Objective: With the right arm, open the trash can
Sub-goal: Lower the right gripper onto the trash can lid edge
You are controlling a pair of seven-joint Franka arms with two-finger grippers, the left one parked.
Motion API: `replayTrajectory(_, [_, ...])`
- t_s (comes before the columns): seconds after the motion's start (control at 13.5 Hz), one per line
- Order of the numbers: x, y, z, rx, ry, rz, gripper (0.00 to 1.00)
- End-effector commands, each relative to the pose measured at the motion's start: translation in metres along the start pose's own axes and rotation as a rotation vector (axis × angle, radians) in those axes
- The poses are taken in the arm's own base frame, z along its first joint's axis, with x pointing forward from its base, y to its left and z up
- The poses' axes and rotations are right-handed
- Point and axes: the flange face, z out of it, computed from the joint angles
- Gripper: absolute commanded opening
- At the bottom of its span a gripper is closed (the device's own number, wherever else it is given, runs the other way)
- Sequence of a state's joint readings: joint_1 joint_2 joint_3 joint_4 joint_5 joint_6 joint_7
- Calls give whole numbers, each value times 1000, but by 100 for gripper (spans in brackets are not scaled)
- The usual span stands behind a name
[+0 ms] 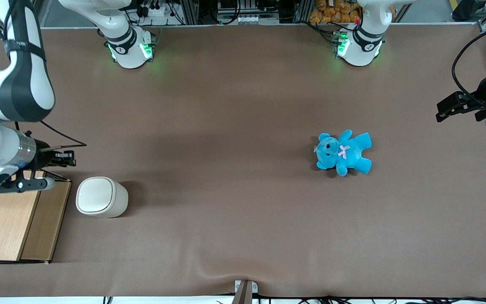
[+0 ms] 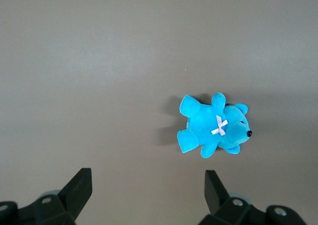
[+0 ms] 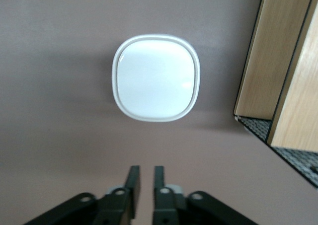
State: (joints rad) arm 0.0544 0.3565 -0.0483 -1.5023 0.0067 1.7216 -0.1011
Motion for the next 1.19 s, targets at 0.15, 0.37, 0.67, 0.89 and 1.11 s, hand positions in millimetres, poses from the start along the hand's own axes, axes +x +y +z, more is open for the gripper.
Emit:
replayTrajectory(0.15, [19, 10, 27, 2, 18, -14, 0])
replayTrajectory(0.37, [31, 16, 54, 4, 10, -9, 0])
replayTrajectory(0.67, [48, 22, 84, 38, 56, -51, 0])
replayTrajectory(0.89, [53, 26, 105, 61, 43, -51, 0])
replayTrajectory(1.11, [61, 33, 106, 50, 70, -82, 0])
